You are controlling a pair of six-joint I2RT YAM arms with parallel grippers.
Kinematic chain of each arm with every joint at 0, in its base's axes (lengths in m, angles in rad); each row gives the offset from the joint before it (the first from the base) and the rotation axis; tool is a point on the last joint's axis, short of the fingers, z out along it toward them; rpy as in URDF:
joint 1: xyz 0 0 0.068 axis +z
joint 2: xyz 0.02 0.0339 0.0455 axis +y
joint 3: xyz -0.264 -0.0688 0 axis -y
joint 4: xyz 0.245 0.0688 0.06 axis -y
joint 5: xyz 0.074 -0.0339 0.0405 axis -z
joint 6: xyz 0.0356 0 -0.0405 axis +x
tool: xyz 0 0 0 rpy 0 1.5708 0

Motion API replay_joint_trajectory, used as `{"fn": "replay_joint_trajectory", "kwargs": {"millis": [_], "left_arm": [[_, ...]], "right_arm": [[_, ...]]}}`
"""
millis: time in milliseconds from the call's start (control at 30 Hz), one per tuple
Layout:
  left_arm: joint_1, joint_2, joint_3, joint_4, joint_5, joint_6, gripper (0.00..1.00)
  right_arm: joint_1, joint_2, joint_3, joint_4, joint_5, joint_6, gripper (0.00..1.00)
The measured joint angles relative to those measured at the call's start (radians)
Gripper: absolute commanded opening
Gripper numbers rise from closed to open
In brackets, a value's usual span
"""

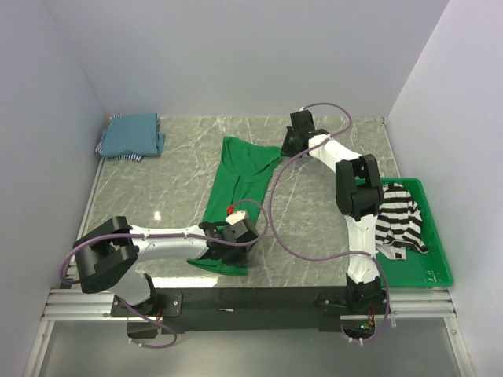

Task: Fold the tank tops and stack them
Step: Fold the tank top

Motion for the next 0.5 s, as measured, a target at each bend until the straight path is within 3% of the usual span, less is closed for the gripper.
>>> {"fn": "replay_joint_trajectory", "kwargs": {"millis": [267,500], "left_arm": [[0.001,-0.004,-0.018,0.027,0.016,0.000,0.00],[0.001,-0.009,-0.027,0.044,0.027,0.003,0.01]], "right_arm": [[0.022,0.013,0.128,-0.123,0.088,0.012,0.02],[0.069,0.016,0.177,-0.206,0.181,0.041,0.25]]}}
